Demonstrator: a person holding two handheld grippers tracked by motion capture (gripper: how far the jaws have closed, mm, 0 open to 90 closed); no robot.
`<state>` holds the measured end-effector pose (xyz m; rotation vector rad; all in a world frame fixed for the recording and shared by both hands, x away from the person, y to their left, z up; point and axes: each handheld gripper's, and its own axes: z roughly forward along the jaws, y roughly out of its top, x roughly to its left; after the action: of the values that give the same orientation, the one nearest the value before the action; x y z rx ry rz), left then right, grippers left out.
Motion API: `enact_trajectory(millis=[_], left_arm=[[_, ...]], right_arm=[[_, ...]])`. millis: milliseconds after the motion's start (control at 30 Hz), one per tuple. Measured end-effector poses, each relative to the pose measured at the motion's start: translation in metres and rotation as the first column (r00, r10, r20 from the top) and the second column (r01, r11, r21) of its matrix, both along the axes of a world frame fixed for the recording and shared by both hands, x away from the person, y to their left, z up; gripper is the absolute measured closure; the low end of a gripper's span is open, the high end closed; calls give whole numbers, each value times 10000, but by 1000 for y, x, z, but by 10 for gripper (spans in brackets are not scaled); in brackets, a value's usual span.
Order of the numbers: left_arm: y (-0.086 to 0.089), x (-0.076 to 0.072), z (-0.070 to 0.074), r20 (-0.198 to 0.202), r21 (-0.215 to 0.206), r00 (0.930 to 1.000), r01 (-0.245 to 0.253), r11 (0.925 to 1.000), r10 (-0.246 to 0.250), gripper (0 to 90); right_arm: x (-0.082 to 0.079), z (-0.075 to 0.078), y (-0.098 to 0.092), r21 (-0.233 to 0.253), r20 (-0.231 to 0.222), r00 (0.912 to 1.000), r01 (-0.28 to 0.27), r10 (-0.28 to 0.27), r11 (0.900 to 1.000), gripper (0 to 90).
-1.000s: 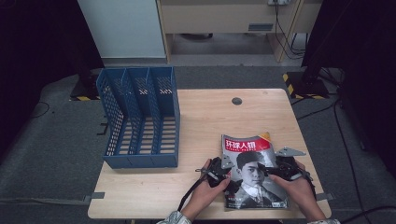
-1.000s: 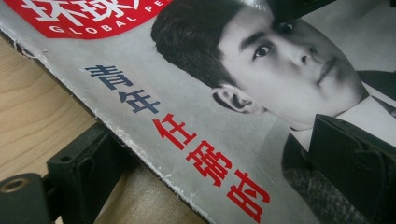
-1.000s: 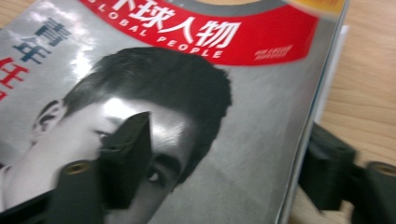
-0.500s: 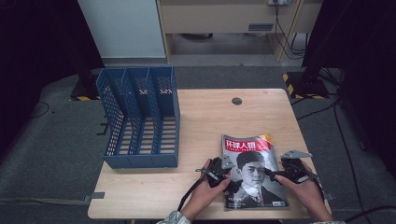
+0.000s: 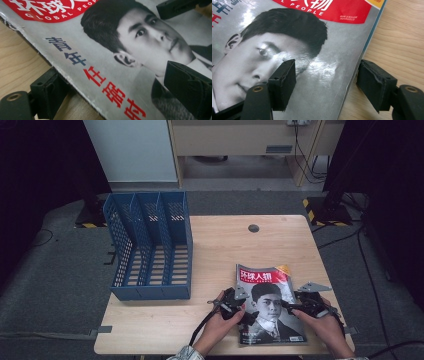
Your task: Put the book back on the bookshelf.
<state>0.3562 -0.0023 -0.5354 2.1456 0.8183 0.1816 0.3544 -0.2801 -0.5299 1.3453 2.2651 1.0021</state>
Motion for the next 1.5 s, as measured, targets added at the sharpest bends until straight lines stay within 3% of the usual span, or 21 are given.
enact_trajectory(millis=[100, 233, 300, 567, 700, 800, 967, 1033, 1167, 1267, 1500], left_arm=[[8, 3, 0, -5, -285, 9995, -320, 9991, 320, 161], [11, 6, 1, -93, -393, 9991, -405, 9984, 402, 208], [12, 8, 2, -236, -457, 9986, -484, 9978, 474, 214], [14, 14, 2, -445, -789, 9979, -496, 9956, 461, 223], [13, 23, 5, -236, -428, 9976, -657, 9969, 647, 352], [18, 29, 10, -68, -638, 9955, -951, 9934, 949, 473], [26, 39, 12, -179, -695, 9949, -1002, 9925, 992, 562], [25, 41, 15, -32, -620, 9957, -926, 9938, 926, 590], [23, 43, 19, -14, -474, 9985, -540, 9974, 540, 579], [21, 48, 23, -38, -394, 9999, -128, 9991, 127, 520], [17, 61, 22, -314, -550, 9995, 18, 9985, -36, 498]], right_arm=[[-1, 1, 8, -91, -48, 9999, -142, 142, 9999, 321], [0, 0, 11, -90, 73, 9994, -348, 349, 9994, 363], [1, 1, 12, 57, -23, 9999, -125, 125, 9999, 422], [2, 1, 13, 164, 6, 10000, -76, 76, 9998, 454], [2, 2, 12, 132, -50, 10000, -38, 39, 9999, 473], [3, 2, 13, 269, -37, 10000, 62, -61, 9996, 540], [5, 2, 16, 338, 14, 10000, -59, 58, 9994, 574], [5, 1, 17, 393, -2, 10000, -81, 81, 9992, 574], [5, 0, 17, 414, 46, 9999, -91, 89, 9991, 573], [6, -1, 17, 466, 132, 9998, -162, 156, 9988, 573], [7, -3, 17, 554, 317, 9990, -344, 326, 9979, 573]])
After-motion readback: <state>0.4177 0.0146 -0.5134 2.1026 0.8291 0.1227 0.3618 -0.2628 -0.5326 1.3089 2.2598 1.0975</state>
